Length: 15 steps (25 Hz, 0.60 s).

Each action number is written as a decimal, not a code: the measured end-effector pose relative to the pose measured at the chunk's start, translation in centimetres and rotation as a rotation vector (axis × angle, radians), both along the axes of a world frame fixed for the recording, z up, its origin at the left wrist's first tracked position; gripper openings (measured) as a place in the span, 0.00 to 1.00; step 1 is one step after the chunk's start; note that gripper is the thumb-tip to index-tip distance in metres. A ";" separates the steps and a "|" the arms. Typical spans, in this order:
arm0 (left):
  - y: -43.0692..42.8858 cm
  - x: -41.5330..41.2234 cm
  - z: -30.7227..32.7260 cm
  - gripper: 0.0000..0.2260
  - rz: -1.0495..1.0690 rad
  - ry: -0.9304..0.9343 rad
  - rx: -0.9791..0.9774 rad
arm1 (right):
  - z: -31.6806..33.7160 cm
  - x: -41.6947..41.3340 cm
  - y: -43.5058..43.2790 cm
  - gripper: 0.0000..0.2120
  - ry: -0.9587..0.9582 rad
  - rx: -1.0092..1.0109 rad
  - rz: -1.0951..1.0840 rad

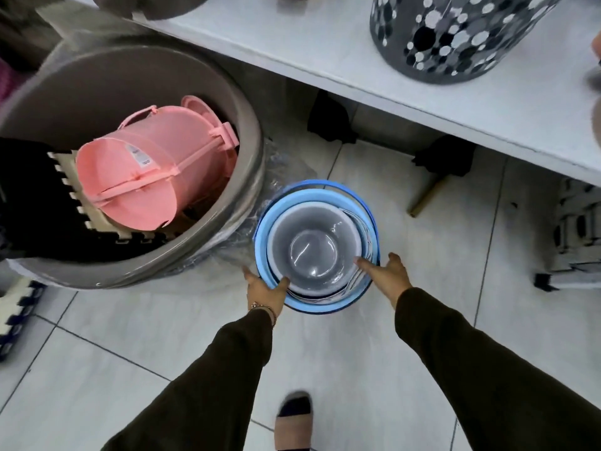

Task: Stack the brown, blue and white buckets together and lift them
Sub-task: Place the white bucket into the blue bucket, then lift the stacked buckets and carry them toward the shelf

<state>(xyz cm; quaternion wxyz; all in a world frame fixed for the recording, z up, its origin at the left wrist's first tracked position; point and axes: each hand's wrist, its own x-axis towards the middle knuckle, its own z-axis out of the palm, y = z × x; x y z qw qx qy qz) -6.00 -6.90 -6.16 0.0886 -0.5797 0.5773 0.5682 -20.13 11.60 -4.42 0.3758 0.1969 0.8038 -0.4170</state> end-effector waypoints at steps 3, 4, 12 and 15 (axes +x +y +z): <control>-1.6 -1.0 -0.9 0.22 0.130 -0.029 0.220 | -0.7 -2.4 -0.3 0.34 -0.188 -0.166 -0.095; -1.9 -1.0 -1.2 0.22 0.144 -0.027 0.234 | -0.9 -2.8 -0.3 0.33 -0.221 -0.167 -0.085; -0.7 -0.3 0.0 0.22 0.034 -0.012 0.172 | 0.0 0.2 3.9 0.26 -0.243 -0.174 -0.186; 0.9 0.9 2.4 0.22 0.004 0.001 0.173 | 3.2 2.5 6.2 0.24 -0.204 -0.204 -0.224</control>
